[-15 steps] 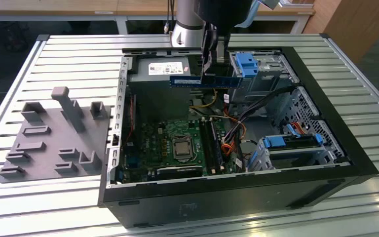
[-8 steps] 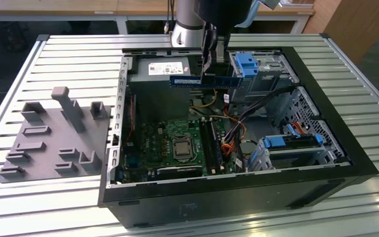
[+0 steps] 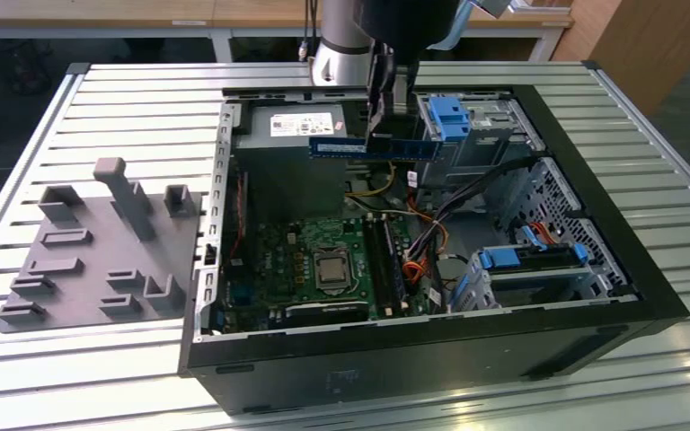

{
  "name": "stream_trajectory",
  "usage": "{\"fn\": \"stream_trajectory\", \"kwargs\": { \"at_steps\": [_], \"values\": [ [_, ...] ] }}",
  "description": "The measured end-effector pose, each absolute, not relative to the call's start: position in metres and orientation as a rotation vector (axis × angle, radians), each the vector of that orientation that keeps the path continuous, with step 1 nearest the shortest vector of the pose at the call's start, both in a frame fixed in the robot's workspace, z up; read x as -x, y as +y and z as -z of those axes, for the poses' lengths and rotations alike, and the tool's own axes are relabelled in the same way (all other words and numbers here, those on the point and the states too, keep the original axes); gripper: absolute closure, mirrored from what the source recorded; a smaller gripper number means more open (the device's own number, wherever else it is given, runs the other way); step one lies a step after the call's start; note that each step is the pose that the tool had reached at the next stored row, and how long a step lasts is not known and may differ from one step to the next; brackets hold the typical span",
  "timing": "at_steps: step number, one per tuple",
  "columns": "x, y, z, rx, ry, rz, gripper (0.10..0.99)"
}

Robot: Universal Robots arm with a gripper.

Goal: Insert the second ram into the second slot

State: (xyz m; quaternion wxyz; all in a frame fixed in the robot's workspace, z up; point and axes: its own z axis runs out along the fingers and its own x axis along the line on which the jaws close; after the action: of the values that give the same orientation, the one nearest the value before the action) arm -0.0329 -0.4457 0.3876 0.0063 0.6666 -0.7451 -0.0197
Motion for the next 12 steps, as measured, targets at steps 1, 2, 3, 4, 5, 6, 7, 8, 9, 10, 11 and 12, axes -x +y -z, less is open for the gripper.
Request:
{"fn": "stream_trajectory", "kwargs": {
  "at_steps": [1, 2, 3, 4, 5, 6, 7, 8, 9, 10, 11, 12],
  "values": [
    [0.0329, -0.4457, -0.3876, -2.084, -2.333, 0.062, 0.949],
    [0.0329, -0.4457, -0.3876, -2.083, -2.334, 0.062, 0.949],
    [0.0329, -0.4457, -0.3876, -2.081, -2.336, 0.062, 0.949],
    [0.0329, -0.4457, -0.3876, -2.080, -2.337, 0.062, 0.949],
    [0.0329, -0.4457, -0.3876, -2.078, -2.338, 0.062, 0.949],
    [0.0329, -0.4457, -0.3876, -2.077, -2.340, 0.062, 0.949],
    [0.0329, -0.4457, -0.3876, -2.075, -2.341, 0.062, 0.949],
    [0.0329, -0.4457, -0.3876, -2.074, -2.343, 0.062, 0.949],
    [0.0329, -0.4457, -0.3876, -2.072, -2.344, 0.062, 0.949],
    [0.0329, -0.4457, -0.3876, -2.071, -2.345, 0.062, 0.949],
    [0.0329, -0.4457, -0.3875, -2.069, -2.347, 0.062, 0.949],
    [0.0329, -0.4457, -0.3876, -2.068, -2.348, 0.062, 0.949]
  ]
}}
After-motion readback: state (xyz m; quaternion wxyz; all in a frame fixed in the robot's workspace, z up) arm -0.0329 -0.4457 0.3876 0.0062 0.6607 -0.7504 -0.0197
